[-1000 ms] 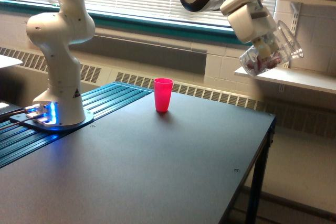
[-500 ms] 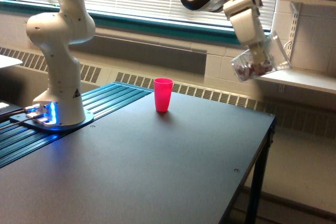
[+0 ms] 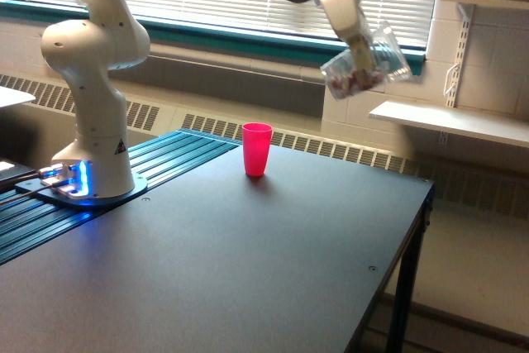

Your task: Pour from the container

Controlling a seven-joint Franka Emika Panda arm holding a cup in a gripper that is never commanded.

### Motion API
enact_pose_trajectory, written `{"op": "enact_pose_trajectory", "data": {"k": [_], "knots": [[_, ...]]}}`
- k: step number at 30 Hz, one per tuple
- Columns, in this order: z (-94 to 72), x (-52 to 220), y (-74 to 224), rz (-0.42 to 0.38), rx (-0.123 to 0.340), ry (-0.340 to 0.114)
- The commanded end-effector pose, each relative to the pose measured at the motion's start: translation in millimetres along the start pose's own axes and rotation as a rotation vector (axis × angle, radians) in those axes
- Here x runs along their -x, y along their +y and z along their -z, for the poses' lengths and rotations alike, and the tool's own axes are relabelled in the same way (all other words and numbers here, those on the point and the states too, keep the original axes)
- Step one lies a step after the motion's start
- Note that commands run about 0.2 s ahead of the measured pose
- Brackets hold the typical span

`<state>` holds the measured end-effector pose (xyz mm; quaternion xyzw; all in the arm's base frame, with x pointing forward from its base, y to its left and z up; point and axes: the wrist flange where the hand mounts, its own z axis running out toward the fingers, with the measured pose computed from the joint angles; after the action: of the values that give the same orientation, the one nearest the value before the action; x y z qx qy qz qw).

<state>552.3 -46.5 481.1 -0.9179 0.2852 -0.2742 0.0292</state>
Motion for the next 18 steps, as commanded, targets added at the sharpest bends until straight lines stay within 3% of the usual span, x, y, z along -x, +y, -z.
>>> {"op": "enact_pose_trajectory", "data": {"k": [1,18], "knots": [[7.1,34.5,-7.3,0.006,0.007,-0.035],[32.7,133.2,-42.3,0.107,-0.063,-0.176]]}}
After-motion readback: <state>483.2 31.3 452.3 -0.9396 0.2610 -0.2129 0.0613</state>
